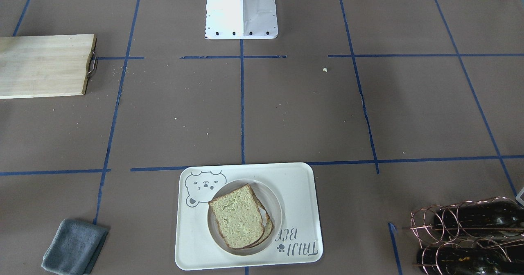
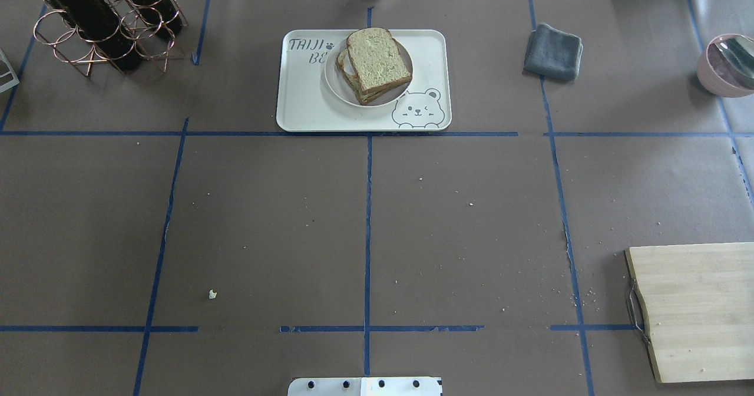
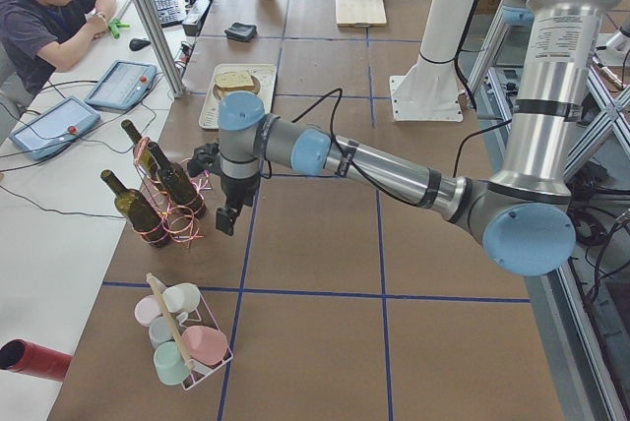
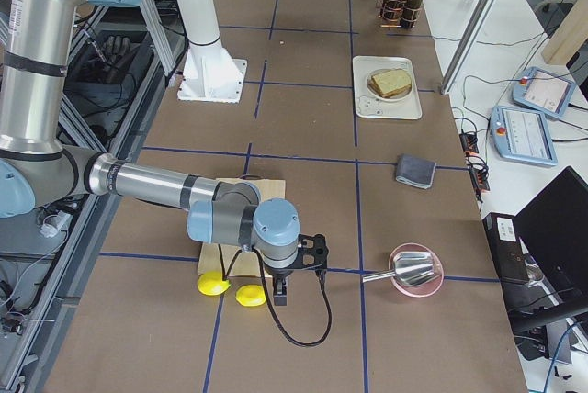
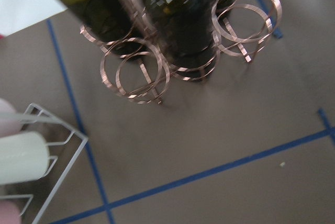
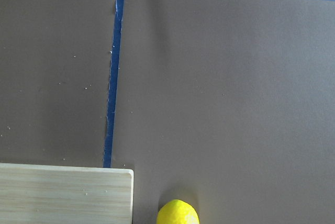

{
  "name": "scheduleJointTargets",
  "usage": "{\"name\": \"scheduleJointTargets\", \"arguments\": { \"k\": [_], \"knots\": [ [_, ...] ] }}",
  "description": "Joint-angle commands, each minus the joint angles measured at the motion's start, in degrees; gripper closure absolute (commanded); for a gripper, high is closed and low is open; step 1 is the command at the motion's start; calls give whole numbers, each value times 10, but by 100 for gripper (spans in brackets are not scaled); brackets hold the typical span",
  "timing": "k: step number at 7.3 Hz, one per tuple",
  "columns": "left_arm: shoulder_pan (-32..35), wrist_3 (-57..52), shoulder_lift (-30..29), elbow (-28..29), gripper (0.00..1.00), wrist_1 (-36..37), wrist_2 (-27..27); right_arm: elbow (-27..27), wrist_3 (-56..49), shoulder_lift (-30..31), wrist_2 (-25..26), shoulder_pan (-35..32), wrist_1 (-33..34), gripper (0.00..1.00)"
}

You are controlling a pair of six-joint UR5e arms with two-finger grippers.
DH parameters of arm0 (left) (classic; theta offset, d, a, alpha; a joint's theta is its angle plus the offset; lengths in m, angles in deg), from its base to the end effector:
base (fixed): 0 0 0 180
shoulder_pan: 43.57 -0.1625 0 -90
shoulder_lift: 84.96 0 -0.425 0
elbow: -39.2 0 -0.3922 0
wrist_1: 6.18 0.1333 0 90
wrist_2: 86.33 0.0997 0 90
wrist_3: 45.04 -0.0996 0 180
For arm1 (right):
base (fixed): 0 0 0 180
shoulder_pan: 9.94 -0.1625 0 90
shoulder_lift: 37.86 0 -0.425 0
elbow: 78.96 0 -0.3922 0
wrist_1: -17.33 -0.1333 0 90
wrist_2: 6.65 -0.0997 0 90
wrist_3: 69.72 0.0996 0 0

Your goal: Make sandwich and place on tray

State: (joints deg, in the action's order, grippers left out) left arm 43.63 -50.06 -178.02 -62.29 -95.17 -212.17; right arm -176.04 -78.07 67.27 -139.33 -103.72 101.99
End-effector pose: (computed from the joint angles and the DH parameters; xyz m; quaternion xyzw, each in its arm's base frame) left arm -0.0496 -0.5212 0.5435 0.1181 0.3033 0.1006 0.9402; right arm 0.0903 -0.3684 0.7055 0.0165 -0.3641 -0.0285 0.9308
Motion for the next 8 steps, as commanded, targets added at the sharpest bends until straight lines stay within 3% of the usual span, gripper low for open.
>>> {"name": "scheduleJointTargets", "arguments": {
  "k": [1,3,5,8],
  "knots": [
    [70,-30,100,21,0,-7,-77,-2,2,-2,-1,0,0,0],
    [89,-29,133,22,0,-12,-102,-3,2,-4,-1,0,0,0],
    [89,-29,124,12,0,-15,-99,-4,2,-5,-1,0,0,0],
    [88,-30,126,10,0,-37,-66,-5,2,-5,-1,0,0,0]
  ]
}}
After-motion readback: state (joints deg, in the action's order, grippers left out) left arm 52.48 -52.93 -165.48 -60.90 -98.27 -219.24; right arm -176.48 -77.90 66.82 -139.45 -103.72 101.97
